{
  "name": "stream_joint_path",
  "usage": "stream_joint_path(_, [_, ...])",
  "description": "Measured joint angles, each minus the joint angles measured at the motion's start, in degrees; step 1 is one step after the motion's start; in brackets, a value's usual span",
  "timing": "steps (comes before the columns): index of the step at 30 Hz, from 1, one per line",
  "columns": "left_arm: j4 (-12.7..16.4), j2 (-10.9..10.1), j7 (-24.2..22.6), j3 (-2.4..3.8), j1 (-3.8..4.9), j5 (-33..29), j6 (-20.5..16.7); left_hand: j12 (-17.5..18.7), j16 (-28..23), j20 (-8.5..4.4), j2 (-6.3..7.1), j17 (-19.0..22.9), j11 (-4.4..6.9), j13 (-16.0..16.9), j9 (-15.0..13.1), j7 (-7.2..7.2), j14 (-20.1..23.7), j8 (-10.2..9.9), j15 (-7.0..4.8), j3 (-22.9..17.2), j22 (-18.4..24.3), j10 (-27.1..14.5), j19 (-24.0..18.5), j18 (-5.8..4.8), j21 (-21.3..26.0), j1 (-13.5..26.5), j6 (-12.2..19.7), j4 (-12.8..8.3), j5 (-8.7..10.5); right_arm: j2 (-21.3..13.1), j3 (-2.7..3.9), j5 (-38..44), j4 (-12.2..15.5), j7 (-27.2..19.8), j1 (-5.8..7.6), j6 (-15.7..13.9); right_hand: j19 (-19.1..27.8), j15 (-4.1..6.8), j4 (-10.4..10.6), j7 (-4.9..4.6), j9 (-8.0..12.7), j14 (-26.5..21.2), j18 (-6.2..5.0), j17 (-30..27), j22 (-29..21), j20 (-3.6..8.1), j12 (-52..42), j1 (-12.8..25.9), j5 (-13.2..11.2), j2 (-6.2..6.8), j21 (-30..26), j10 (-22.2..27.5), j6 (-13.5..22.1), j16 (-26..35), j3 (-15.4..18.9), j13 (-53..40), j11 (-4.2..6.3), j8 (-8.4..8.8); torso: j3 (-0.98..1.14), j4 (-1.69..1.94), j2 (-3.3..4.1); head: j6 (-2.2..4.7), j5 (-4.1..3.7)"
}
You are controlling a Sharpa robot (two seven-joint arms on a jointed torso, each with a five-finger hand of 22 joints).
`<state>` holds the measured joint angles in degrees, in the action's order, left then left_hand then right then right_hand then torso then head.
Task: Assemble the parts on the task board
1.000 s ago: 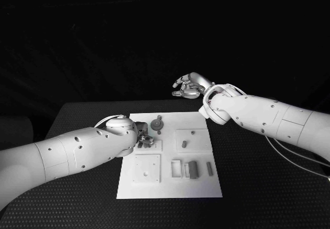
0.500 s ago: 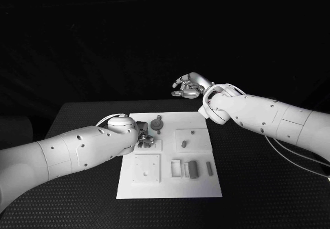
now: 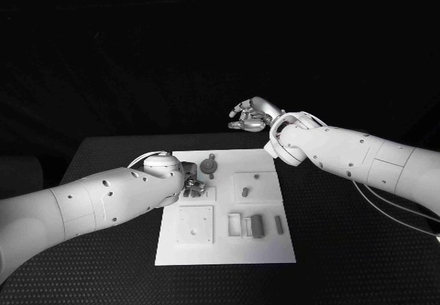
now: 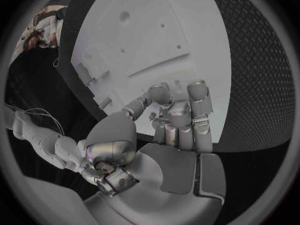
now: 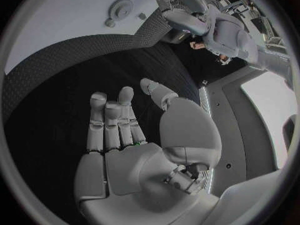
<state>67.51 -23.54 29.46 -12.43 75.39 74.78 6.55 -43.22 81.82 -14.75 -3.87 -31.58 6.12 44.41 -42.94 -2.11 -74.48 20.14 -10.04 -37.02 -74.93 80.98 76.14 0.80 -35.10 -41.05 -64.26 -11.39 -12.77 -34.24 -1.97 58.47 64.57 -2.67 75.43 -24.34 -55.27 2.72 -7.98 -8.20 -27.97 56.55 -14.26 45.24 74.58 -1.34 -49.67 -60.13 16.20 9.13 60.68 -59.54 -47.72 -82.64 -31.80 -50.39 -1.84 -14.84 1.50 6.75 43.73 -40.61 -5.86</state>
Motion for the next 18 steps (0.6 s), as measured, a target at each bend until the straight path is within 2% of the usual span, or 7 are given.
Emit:
stream_joint_path(5, [-0.2, 0.0, 0.0, -0.03, -0.03, 0.0, 0.0, 0.0, 0.0, -0.2, 1.16, 0.3, 0.02, -0.3, 0.0, 0.66, 0.6, 0.2, -0.59, 0.4, 0.0, 0.0, -0.2, 0.01, 0.0, 1.2, -0.7, 1.3, 1.29, 0.0, 0.0, 0.0, 0.0, 0.0, 0.0, 0.0, 0.0, 0.0, 0.0, 0.0, 0.0, 0.0, 0.0, 0.0, 0.0, -0.04, 0.0, 0.0, 0.0, 0.0, 0.0, 0.0, 0.0, 0.0, 0.0, 0.0, 0.0, 0.0, -0.02, 0.01, 0.0, 0.03, -0.03])
stream_joint_path(6, [-0.3, 0.0, 0.0, -0.06, -0.05, 0.0, 0.0, 0.0, 0.0, -0.2, 1.53, 0.4, 0.11, -0.4, 0.0, 0.93, 0.7, 0.3, -0.73, 0.4, 0.0, 0.1, -0.2, 0.01, 0.0, 1.6, -0.9, 1.7, 2.06, 0.0, 0.0, 0.0, 0.0, 0.0, 0.0, 0.0, 0.2, 0.0, 0.0, 0.0, 0.0, 0.0, -0.01, 0.0, 0.0, -0.2, 0.0, 0.0, 0.0, 0.0, 0.0, 0.0, 0.0, 0.0, 0.0, 0.0, 0.0, 0.0, -0.03, 0.01, 0.0, 0.03, -0.04])
stream_joint_path(8, [-0.3, -0.1, 0.0, -0.1, -0.12, -0.1, 0.0, 0.0, 0.0, -0.3, 1.89, 0.6, 0.08, -0.6, 0.0, 1.73, 1.1, 0.3, -0.99, 0.4, 0.0, 0.1, -0.3, 0.02, 0.0, 2.2, -1.7, 2.0, 3.57, 0.0, 0.0, 0.0, 0.0, 0.0, 0.0, 0.1, 0.2, 0.0, 0.0, 0.0, 0.0, 0.0, -0.02, 0.0, 0.0, -0.2, 0.0, 0.0, 0.0, 0.0, 0.0, 0.0, 0.0, 0.0, 0.0, 0.0, 0.0, 0.0, -0.03, 0.02, -0.01, 0.04, -0.06])
stream_joint_path(9, [-0.4, -0.1, 0.1, -0.17, -0.16, -0.1, 0.0, 0.0, 0.0, -0.3, 2.17, 0.7, -0.06, -0.7, 0.5, 2.67, 1.6, -0.2, -1.11, 0.5, 0.0, 0.0, -0.3, 0.02, 0.0, 2.6, -2.9, 2.4, 4.17, 0.0, 0.0, 0.0, -0.1, 0.0, 0.0, 0.1, 0.2, 0.0, 0.0, 0.0, 0.0, 0.0, -0.02, 0.0, 0.0, -0.2, 0.0, 0.0, 0.0, 0.0, 0.0, 0.0, 0.0, 0.0, 0.0, 0.1, 0.0, 0.0, -0.03, 0.01, -0.01, 0.04, -0.06])
stream_joint_path(11, [-0.4, -0.1, 0.1, -0.23, -0.29, -0.1, 0.0, 0.0, 0.3, -0.31, 2.98, 0.8, -0.19, -0.8, 0.9, 2.42, 2.4, -0.6, -1.48, 0.5, 0.0, -0.5, -0.3, 0.02, 0.0, 3.4, -5.1, 3.1, 6.03, 0.0, 0.0, 0.0, -0.1, 0.0, 0.0, 0.1, 0.2, 0.0, 0.0, -0.14, 0.1, 0.0, -0.03, 0.0, 0.0, -0.2, 0.0, 0.0, 0.0, 0.0, 0.0, 0.0, 0.1, 0.0, 0.0, 0.0, 0.0, 0.0, -0.03, 0.02, -0.01, 0.04, -0.07])
stream_joint_path(14, [-0.5, -0.2, 0.1, -0.24, -0.32, -0.1, 0.0, 0.0, 0.3, -0.11, 4.17, 1.0, -0.16, -1.0, 0.4, 2.03, 2.7, -0.3, -1.64, 0.6, 0.0, -0.7, -0.5, 0.03, 0.2, 3.8, -5.1, 3.6, 7.72, 0.0, 0.0, 0.0, -0.1, 0.0, -0.01, 0.1, 0.2, 0.0, 0.0, -0.19, 0.1, 0.0, -0.03, 0.0, 0.1, -0.21, 0.0, 0.0, 0.0, 0.0, 0.0, 0.2, 0.2, 0.0, 0.0, 0.0, -0.22, 0.0, -0.04, 0.02, -0.01, 0.08, -0.09])
stream_joint_path(18, [-0.5, -0.2, 0.1, -0.27, -0.37, -0.2, 0.0, 0.0, 0.3, -0.12, 4.87, 1.1, -0.09, -1.1, 0.4, 2.02, 2.8, -0.3, -1.72, 0.7, 0.0, -0.8, -0.5, 0.04, 0.2, 4.0, -5.2, 4.0, 8.08, 0.0, 0.0, 0.0, -0.1, 0.0, -0.02, 0.1, 0.2, 0.0, 0.0, -0.19, 0.1, 0.0, -0.03, 0.0, 0.1, -0.21, 0.0, 0.0, 0.0, 0.0, 0.0, 0.2, 0.2, 0.0, 0.0, 0.0, -0.22, 0.0, -0.04, 0.02, -0.01, 0.14, -0.07])
